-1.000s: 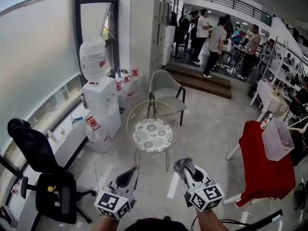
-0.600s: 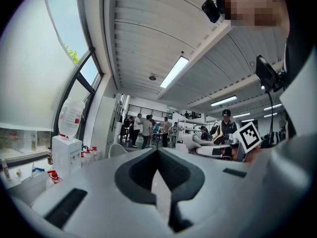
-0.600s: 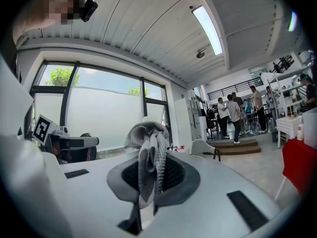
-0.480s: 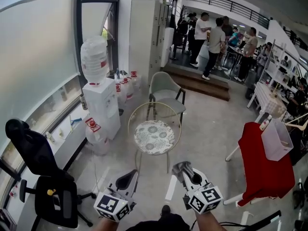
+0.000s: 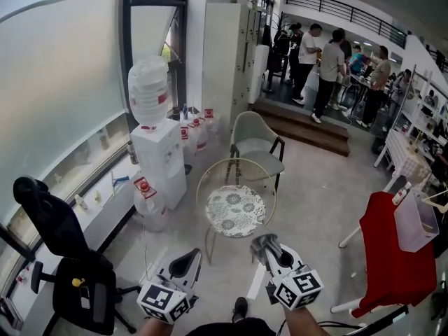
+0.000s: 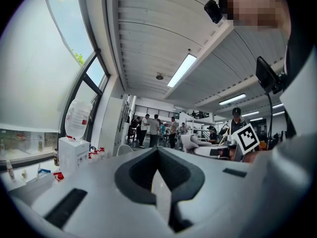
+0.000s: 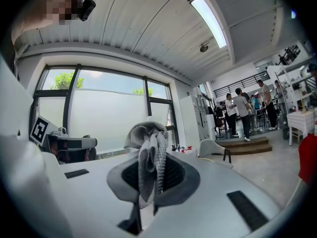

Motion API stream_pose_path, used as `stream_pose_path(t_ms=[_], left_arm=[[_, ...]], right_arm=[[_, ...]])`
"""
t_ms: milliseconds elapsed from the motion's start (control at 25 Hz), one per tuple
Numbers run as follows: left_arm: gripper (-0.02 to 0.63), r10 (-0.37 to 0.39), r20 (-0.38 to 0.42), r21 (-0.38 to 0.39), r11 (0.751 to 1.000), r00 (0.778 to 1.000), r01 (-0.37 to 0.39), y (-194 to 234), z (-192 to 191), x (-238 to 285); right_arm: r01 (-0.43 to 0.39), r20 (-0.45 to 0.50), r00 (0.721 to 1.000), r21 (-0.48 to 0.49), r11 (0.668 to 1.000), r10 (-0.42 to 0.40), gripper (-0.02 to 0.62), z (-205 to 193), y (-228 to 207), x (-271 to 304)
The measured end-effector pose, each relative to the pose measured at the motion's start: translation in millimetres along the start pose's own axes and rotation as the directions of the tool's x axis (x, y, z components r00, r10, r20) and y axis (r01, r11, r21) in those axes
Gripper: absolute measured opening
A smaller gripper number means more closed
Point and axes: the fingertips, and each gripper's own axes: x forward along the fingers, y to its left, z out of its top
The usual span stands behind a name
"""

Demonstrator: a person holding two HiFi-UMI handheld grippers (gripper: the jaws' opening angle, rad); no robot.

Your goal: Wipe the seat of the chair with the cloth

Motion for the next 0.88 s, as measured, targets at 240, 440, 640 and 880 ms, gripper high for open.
stream_pose_path(t_ms=[240,440,640,880], left_arm=[[0.006,0.028,0.01,-0.016,0.999,1.0,-0.027,11.6,8.6,53.5],[0.006,0.025,0.006,-0.009,1.0,1.0,-0.025,8.2,12.7,104.2],[0.008,0.036,0.002,0.011,0.999,0.999,-0.036,0.9,16.3,148.6],[0.006,0.062,-0.021,0.04,0.997,0.998,-0.061,-5.5,17.0,194.2]], right_arm=[[-0.015,0.022,1.0,-0.003,1.0,0.015,0.021,17.0,-43.9,31.7],[0.004,0.032,0.999,0.015,1.0,-0.005,0.021,26.2,-94.1,46.5],[0.003,0.036,0.999,0.033,0.999,-0.004,0.021,29.9,-136.2,57.6],[-0.022,0.046,0.999,0.05,0.999,0.019,0.021,32.2,-176.8,70.7]])
